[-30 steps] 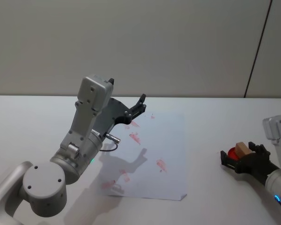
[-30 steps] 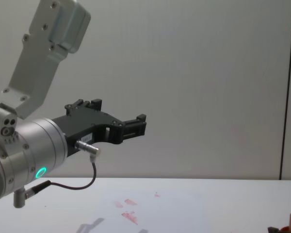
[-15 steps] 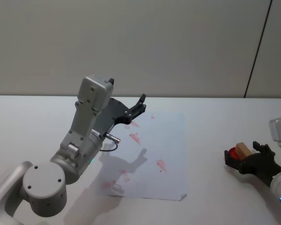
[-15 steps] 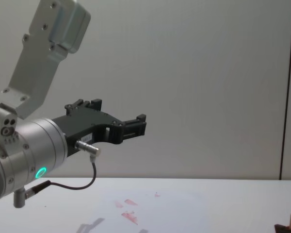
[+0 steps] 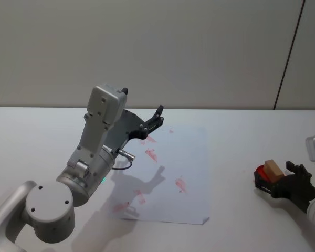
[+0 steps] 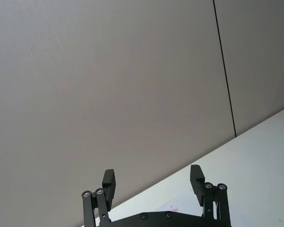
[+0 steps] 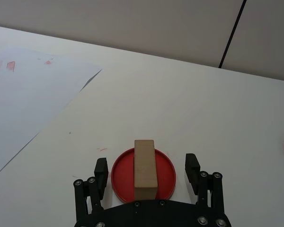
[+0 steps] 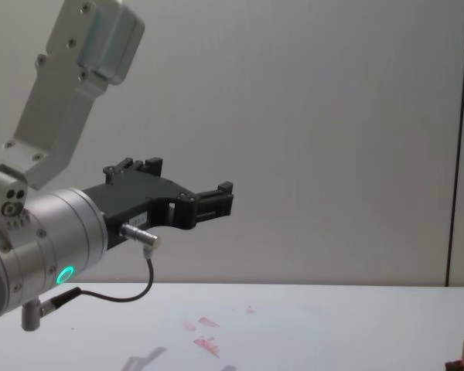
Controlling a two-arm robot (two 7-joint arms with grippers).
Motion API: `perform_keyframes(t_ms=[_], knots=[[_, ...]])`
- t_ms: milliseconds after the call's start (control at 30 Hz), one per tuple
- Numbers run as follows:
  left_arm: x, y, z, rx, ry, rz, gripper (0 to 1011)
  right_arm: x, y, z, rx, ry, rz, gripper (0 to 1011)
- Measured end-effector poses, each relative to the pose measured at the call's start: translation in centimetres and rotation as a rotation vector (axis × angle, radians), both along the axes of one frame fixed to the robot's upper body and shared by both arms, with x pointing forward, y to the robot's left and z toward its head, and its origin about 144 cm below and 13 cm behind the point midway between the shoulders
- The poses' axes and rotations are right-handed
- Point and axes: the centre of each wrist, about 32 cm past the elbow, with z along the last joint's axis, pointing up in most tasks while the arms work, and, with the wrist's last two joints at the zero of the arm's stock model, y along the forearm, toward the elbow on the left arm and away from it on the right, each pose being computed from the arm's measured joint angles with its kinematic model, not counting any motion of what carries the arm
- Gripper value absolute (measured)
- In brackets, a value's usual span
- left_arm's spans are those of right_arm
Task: Use the one hand to pick up the stamp and affix it onto the A4 paper.
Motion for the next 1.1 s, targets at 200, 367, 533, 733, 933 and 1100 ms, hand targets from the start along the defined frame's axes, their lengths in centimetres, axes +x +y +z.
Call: perform_keyframes(t_ms=[200,367,533,733,933,1100], knots=[[0.00,0.00,0.00,0.000,0.000,0.000,1003,-0.13,-0.06,-0.01,0.001,0.004,0.003,1001],[0.00,0.00,0.00,0.000,0.000,0.000,1003,-0.22,-0.10,-0.02,0.001,0.007,0.005,925],[0.00,0.00,0.00,0.000,0.000,0.000,1003,-0.27,-0.12,-0.02,0.001,0.008,0.006,810],[0.00,0.00,0.00,0.000,0.000,0.000,1003,-0.31,-0.15,-0.03,0.001,0.009,0.007,621],[0.00,0.00,0.00,0.000,0.000,0.000,1003,-0.32,-0.16,-0.04,0.001,0.010,0.007,423],[0.00,0.00,0.00,0.000,0.000,0.000,1003,-0.34,-0.17,-0.03,0.001,0.011,0.008,260]])
